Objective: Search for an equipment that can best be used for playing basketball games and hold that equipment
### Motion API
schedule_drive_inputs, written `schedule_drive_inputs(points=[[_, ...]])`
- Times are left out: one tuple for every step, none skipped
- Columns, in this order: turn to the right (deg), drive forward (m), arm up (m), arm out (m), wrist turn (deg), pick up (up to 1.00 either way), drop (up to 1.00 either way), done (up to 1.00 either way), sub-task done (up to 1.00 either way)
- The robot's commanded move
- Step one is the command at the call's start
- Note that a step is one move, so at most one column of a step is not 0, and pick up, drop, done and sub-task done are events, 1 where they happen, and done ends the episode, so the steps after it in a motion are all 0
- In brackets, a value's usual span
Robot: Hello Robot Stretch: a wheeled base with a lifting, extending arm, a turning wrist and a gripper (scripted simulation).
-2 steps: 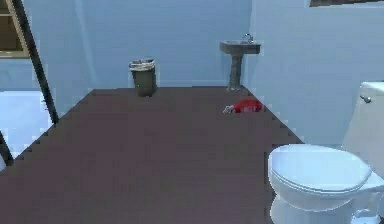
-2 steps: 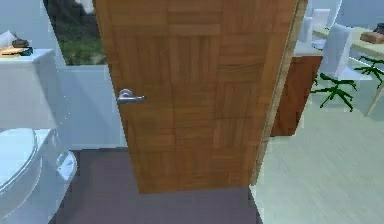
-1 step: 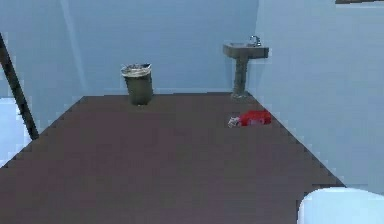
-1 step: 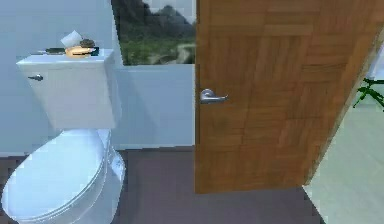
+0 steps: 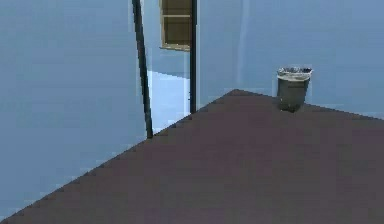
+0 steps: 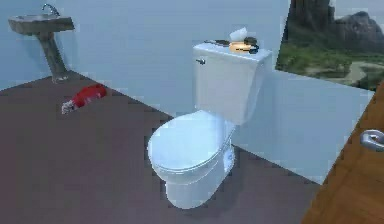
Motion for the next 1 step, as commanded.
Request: schedule_drive_inputs(points=[[0.0, 1.00, 0.00, 0.00, 0.0, 0.00, 0.00, 0.00, 0.00]])
